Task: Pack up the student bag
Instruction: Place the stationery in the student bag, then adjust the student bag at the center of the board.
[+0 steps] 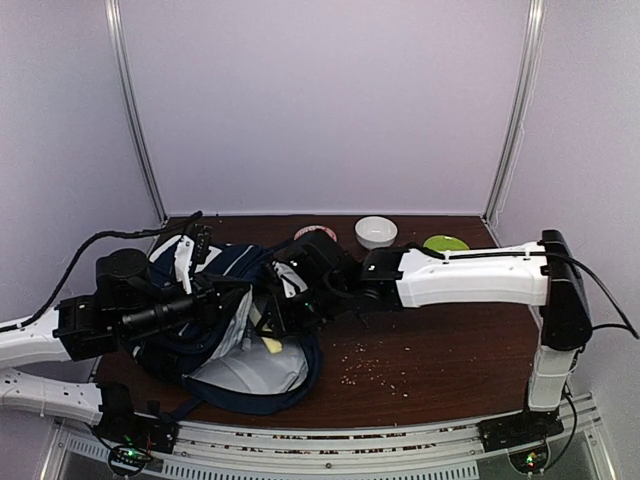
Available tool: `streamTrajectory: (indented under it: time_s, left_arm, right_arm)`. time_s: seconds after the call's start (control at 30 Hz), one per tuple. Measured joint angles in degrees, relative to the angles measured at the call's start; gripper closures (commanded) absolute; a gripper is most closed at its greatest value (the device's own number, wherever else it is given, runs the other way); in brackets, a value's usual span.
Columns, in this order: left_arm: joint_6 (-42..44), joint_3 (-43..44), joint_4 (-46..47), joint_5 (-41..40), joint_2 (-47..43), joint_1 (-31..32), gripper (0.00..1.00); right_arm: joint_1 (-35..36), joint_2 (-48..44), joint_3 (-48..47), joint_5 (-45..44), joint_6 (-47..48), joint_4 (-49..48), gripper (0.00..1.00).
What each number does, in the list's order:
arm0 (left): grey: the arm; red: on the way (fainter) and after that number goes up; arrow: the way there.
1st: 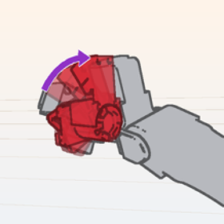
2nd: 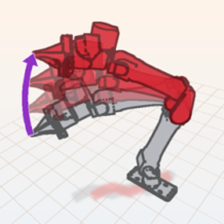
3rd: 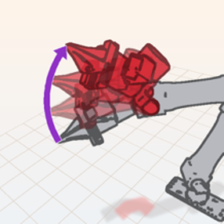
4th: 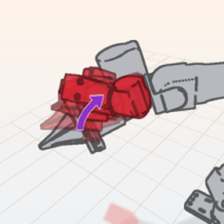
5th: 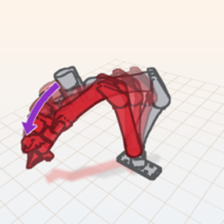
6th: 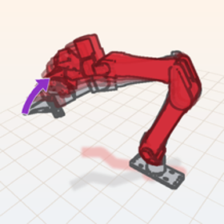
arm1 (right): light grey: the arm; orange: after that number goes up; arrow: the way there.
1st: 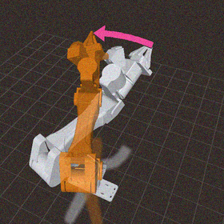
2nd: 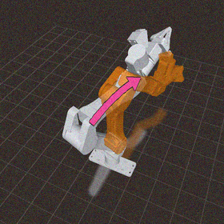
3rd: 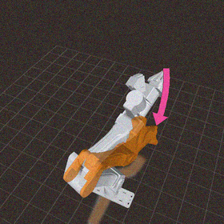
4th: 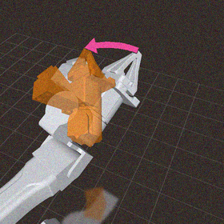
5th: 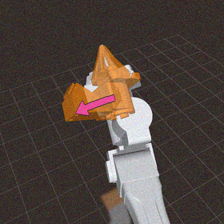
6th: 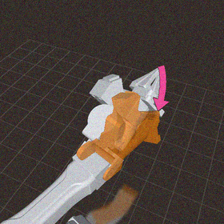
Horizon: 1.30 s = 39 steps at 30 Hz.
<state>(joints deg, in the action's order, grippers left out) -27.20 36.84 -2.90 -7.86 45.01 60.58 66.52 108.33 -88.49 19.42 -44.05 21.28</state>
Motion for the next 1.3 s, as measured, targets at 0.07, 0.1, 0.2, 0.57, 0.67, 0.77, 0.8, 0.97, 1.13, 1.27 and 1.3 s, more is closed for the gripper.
streamTrajectory:
  time_s: [0.07,0.1,0.2,0.57,0.67,0.77,0.8,0.97,1.13,1.27,1.3]
  left_arm:
    - [0.09,0.15,-0.81,-0.11,-0.72,0.00,1.00]
    - [0.11,0.15,-1.36,-0.48,-1.22,-0.17,1.00]
    - [0.13,0.15,-2.56,-1.81,-2.40,-0.70,1.00]
    - [0.09,-0.59,-5.99,-4.42,-5.64,-1.01,1.00]
    - [0.09,-0.74,-6.10,-4.31,-5.86,-1.01,1.00]
    - [0.09,-0.74,-6.19,-3.78,-5.86,-0.90,1.00]
    - [0.09,-0.74,-6.21,-3.54,-5.86,-0.83,1.00]
    - [0.11,-0.74,-6.21,-3.06,-5.95,-0.55,1.00]
    - [0.57,-0.74,-6.25,-3.10,-6.01,-0.52,1.00]
    - [1.31,-0.72,-6.29,-2.95,-4.87,-0.48,1.00]
    - [1.40,-0.70,-6.32,-2.80,-4.61,-0.48,1.00]
  right_arm:
    - [0.00,4.61,-5.11,1.03,-0.07,0.07,0.96]
    - [0.00,6.88,-7.87,1.31,0.04,0.31,0.95]
    - [0.07,10.80,-13.42,1.31,0.17,0.94,0.87]
    - [0.37,15.65,-20.28,0.59,2.27,4.24,0.57]
    - [0.37,14.78,-18.58,0.20,2.60,3.98,0.54]
    - [0.37,13.51,-16.39,0.00,2.73,3.69,0.53]
    - [0.37,12.81,-15.39,-0.11,2.73,3.67,0.53]
    - [0.26,5.25,-6.05,-1.99,3.28,3.78,0.55]
    - [0.26,-5.38,3.89,-8.66,5.14,4.00,0.55]
    - [0.37,-5.38,5.57,-13.42,6.14,4.22,0.51]
    - [0.59,-4.22,5.42,-14.53,6.34,4.26,0.50]
